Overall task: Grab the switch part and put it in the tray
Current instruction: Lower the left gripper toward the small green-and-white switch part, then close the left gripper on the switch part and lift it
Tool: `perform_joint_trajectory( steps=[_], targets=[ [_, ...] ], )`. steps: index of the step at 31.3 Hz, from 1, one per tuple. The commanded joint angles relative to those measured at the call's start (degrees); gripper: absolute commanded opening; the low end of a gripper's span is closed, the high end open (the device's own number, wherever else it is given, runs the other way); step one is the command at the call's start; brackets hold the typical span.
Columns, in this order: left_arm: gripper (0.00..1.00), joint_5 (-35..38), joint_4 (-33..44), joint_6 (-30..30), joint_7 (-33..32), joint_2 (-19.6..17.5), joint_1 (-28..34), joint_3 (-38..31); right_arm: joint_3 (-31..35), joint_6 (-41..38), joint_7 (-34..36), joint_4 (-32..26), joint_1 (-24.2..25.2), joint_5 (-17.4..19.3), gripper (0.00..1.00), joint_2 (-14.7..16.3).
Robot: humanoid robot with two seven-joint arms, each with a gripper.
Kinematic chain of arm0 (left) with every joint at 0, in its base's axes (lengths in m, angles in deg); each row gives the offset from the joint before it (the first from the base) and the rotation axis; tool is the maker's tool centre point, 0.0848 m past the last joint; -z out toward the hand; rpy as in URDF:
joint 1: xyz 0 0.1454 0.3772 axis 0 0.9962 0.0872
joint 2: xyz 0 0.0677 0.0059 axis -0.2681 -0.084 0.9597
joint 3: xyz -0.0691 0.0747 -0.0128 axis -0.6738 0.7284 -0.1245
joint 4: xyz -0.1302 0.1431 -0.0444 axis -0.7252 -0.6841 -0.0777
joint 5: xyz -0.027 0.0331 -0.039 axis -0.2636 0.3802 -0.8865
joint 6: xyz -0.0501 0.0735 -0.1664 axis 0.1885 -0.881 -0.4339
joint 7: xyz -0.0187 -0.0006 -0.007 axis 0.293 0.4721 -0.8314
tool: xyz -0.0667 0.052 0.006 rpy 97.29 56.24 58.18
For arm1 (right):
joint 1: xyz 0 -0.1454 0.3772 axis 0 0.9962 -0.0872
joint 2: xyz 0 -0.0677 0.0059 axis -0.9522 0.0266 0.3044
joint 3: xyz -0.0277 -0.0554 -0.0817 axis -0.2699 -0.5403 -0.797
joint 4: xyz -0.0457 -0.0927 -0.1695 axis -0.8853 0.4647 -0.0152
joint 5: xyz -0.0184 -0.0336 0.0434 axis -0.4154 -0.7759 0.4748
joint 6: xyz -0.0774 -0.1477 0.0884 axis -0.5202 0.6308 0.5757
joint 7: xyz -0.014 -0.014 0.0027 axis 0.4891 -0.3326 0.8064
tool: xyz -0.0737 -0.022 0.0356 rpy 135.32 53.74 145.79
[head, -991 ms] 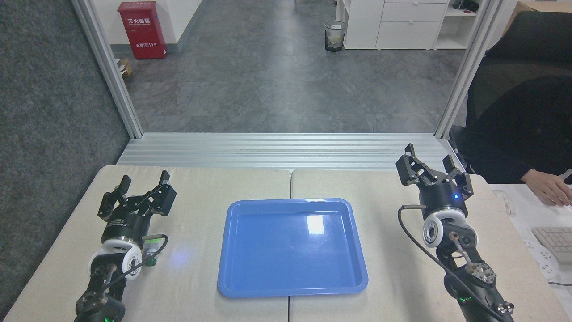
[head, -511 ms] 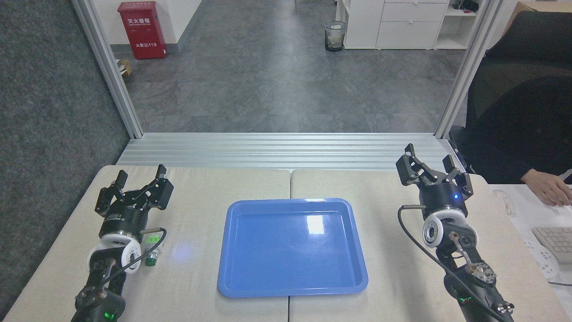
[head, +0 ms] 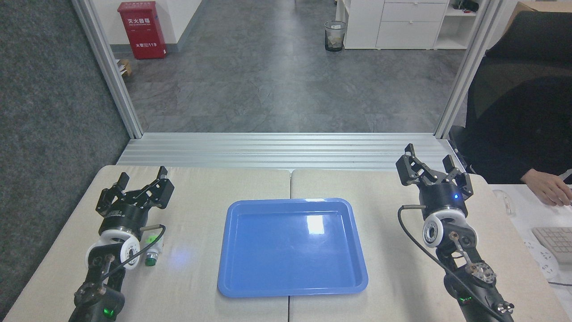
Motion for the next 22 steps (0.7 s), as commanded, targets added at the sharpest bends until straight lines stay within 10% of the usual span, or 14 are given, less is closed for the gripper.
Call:
perform_joint_trajectory(
  steps=[1, 22],
  targets=[
    [1.00, 0.0, -0.1, -0.1, -0.1, -0.1, -0.2, -0.1, 0.0, 0.0, -0.1, 0.0, 0.0, 0.0, 1.00, 0.0],
    [1.00, 0.3, 0.6, 0.6, 0.4, -0.1, 1.0, -0.1, 0.0, 0.0, 0.0, 0.0, 0.0, 0.0, 1.00, 0.0]
  ],
)
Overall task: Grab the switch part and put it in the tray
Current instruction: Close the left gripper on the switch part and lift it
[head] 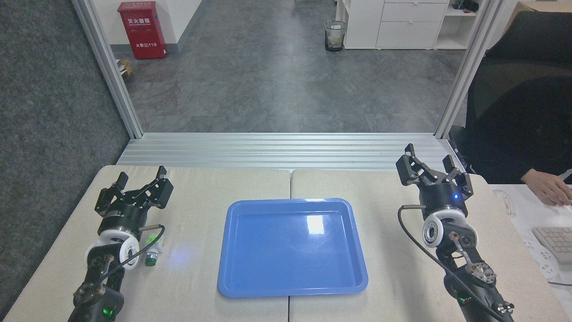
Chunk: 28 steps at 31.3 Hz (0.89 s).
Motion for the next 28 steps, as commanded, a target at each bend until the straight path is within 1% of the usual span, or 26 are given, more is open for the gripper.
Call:
perform_joint_trajectory(
  steps=[1, 5, 7, 11, 17, 20, 23, 26, 28],
  targets=[
    [1.00, 0.3, 1.1, 0.4, 0.4, 0.1, 1.5, 0.0, 0.0, 0.0, 0.0, 0.0, 0.0, 0.0, 1.00, 0.0],
    [1.00, 0.7, 6.7, 0.7, 0.6, 0.7, 8.8, 0.8, 0.0, 0.0, 0.0, 0.0, 0.0, 0.0, 1.00, 0.0],
    [1.00, 1.0, 7.9, 1.0, 1.1, 1.3, 11.2, 1.8, 0.0, 0.0, 0.0, 0.0, 0.0, 0.0, 1.00, 0.0],
    [1.00, 1.9, 5.9, 1.0, 3.4, 1.5, 12.8, 3.7, 0.0, 0.0, 0.0, 0.0, 0.0, 0.0, 1.00, 0.0],
    [1.00, 5.3, 3.5, 1.1, 6.3, 0.7, 17.4, 3.3, 0.0, 0.0, 0.0, 0.0, 0.0, 0.0, 1.00, 0.0],
    [1.00, 5.5, 1.7, 1.2, 7.0, 0.8, 19.1, 3.1, 0.0, 0.0, 0.0, 0.0, 0.1, 0.0, 1.00, 0.0],
    [1.00, 5.7, 1.7, 0.9, 7.8, 1.1, 20.9, 3.1, 0.0, 0.0, 0.0, 0.0, 0.0, 0.0, 1.00, 0.0],
    [1.00, 7.1, 0.4, 0.2, 8.7, 0.7, 20.0, 2.9, 0.0, 0.0, 0.0, 0.0, 0.1, 0.0, 1.00, 0.0],
    [1.00, 7.6, -0.2, -0.1, 8.9, 0.6, 18.3, 2.9, 0.0, 0.0, 0.0, 0.0, 0.0, 0.0, 1.00, 0.0]
  ],
)
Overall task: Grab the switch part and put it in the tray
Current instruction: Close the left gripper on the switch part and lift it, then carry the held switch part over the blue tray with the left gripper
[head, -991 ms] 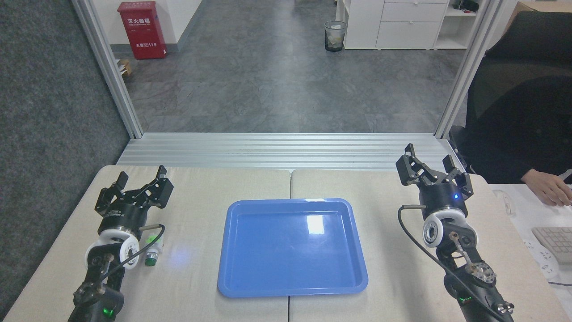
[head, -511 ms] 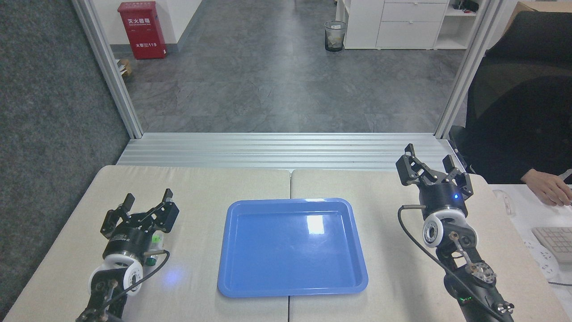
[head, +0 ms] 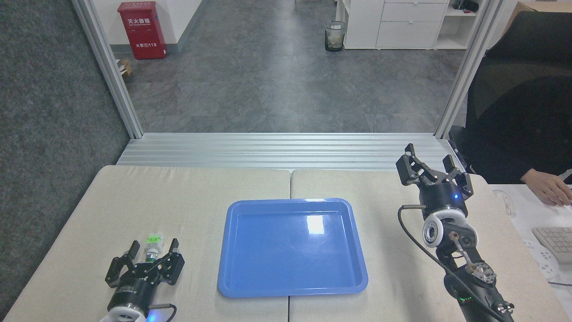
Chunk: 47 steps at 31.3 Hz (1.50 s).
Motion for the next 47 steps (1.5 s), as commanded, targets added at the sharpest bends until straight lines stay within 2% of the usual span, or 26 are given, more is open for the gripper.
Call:
perform_joint_trajectory(
  steps=[1, 12, 19, 28, 31, 32, 34, 35, 37, 39, 47],
  targets=[
    [1.00, 2.5, -2.7, -0.7, 1.0, -0.2, 0.0, -0.3, 0.0, 0.0, 0.0, 0.0, 0.0, 0.0, 1.00, 0.0],
    [0.99, 3.8, -3.3, -1.3, 1.6, 0.2, -0.7, 0.6, 0.0, 0.0, -0.1, 0.0, 0.0, 0.0, 1.00, 0.0],
    [0.97, 5.1, -11.9, -1.3, 1.8, 0.3, -4.6, 0.7, 0.0, 0.0, -0.1, 0.0, 0.0, 0.0, 1.00, 0.0],
    [0.96, 5.1, -13.8, -1.3, 1.6, -0.1, -4.6, 0.7, 0.0, 0.0, -0.1, 0.0, 0.0, 0.0, 1.00, 0.0],
    [0.75, 5.1, -15.3, -1.3, 1.1, -0.1, -4.9, 0.7, 0.0, 0.0, -0.1, 0.0, 0.0, 0.0, 1.00, 0.0],
    [0.61, 5.1, -16.2, -1.3, 1.0, -0.2, -5.1, 0.7, 0.0, 0.0, -0.1, 0.0, 0.0, 0.0, 1.00, 0.0],
    [0.39, 5.2, -17.3, -1.3, 0.9, -0.5, -5.5, 0.7, 0.0, 0.0, 0.0, 0.0, 0.1, 0.0, 1.00, 0.0],
    [0.33, 5.3, -17.3, -1.3, 0.9, -1.0, -5.6, 0.7, 0.0, 0.0, 0.0, 0.0, 0.0, 0.0, 1.00, 0.0],
    [0.28, 5.5, -16.8, -1.3, 0.9, -1.8, -5.6, 0.7, 0.0, 0.0, -0.1, 0.0, 0.1, 0.0, 1.00, 0.0],
    [0.13, 5.5, -16.5, -1.3, 0.9, -2.3, -5.8, 0.7, 0.0, 0.0, 0.0, 0.0, 0.0, 0.0, 1.00, 0.0],
    [0.12, 5.0, -11.8, -1.3, 0.3, -4.3, -8.0, 0.3, 0.0, 0.0, -0.1, 0.0, 0.0, 0.0, 1.00, 0.0]
  ],
)
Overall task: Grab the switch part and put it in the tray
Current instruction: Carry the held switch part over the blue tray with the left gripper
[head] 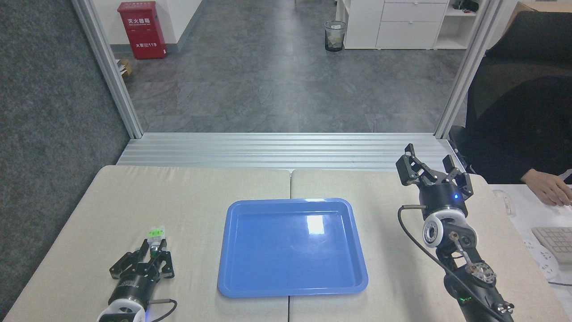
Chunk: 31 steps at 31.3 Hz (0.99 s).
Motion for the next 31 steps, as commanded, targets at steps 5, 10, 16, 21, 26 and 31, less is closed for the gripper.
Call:
perform_joint_trajectory(
  steps=[5, 10, 16, 21, 26, 31],
  targets=[
    [0.12, -0.7, 10.2, -0.2, -3.4, -3.3, -2.7, -1.7, 0.0, 0.0, 0.0, 0.0, 0.1, 0.0, 1.00, 0.0],
    [0.12, -0.8, 25.4, 0.1, -5.8, -0.9, -1.3, 0.3, 0.0, 0.0, 0.0, 0.0, 0.0, 0.0, 1.00, 0.0],
    [0.12, 1.7, 28.0, -0.2, -7.6, 7.9, -1.7, 13.0, 0.0, 0.0, 0.0, 0.0, 0.1, 0.0, 1.00, 0.0],
    [0.12, 9.0, 22.6, -0.4, -8.9, 15.0, -1.6, 21.9, 0.0, 0.0, -0.1, 0.0, 0.0, 0.0, 1.00, 0.0],
    [0.12, 11.4, 17.0, -2.2, -8.8, 17.0, -1.7, 30.0, 0.0, 0.0, 0.0, 0.0, 0.0, 0.0, 1.00, 0.0],
    [0.13, 11.5, 11.8, -6.0, -9.3, 17.0, -1.8, 35.1, 0.0, 0.0, 0.0, 0.0, 0.0, 0.0, 1.00, 0.0]
  ],
)
